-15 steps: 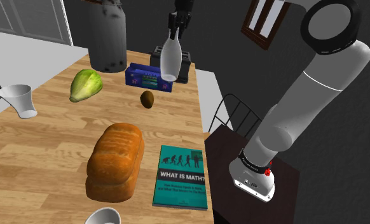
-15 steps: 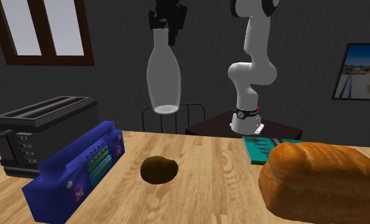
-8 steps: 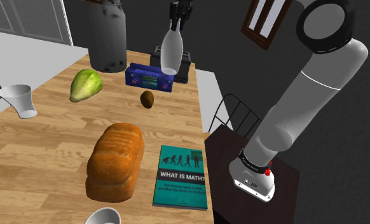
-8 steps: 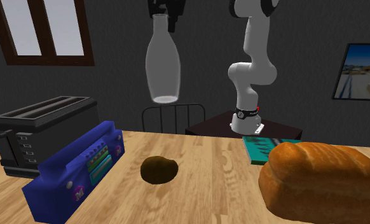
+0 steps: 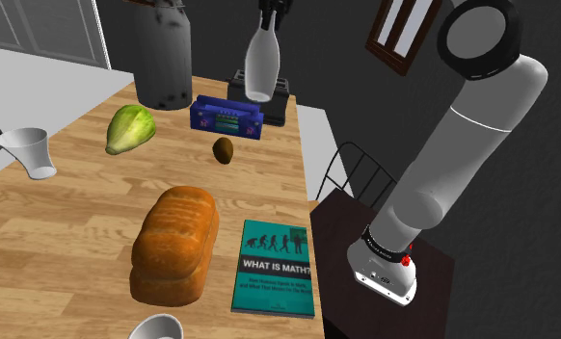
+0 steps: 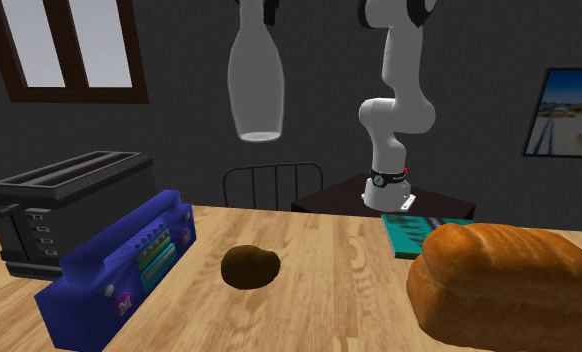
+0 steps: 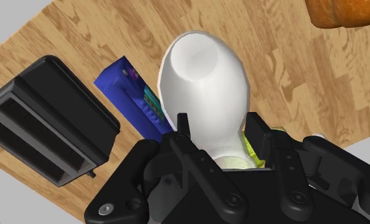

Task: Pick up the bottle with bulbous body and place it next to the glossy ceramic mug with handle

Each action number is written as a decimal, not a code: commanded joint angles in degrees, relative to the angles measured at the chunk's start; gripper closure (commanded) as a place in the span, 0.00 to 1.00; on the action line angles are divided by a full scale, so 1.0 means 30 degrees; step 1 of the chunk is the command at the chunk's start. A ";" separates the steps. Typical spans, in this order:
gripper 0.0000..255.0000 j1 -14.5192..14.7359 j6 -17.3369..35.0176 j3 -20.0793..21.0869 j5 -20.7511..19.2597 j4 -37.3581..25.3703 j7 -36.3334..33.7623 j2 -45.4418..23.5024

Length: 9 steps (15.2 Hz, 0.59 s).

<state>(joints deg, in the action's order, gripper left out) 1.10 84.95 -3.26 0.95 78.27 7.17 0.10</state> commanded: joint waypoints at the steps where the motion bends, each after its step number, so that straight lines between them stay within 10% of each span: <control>1: 1.00 -0.0028 -0.0669 -0.0028 0.0029 -0.0999 0.0038 -0.0333; 7: 1.00 -0.0075 -0.2591 -0.0064 0.0117 -0.4085 0.0056 -0.1501; 9: 1.00 0.0407 -0.1942 0.0332 -0.0075 -0.2133 -0.0752 -0.0184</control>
<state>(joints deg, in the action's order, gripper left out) 1.90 78.44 -2.61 0.89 69.51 5.65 -2.18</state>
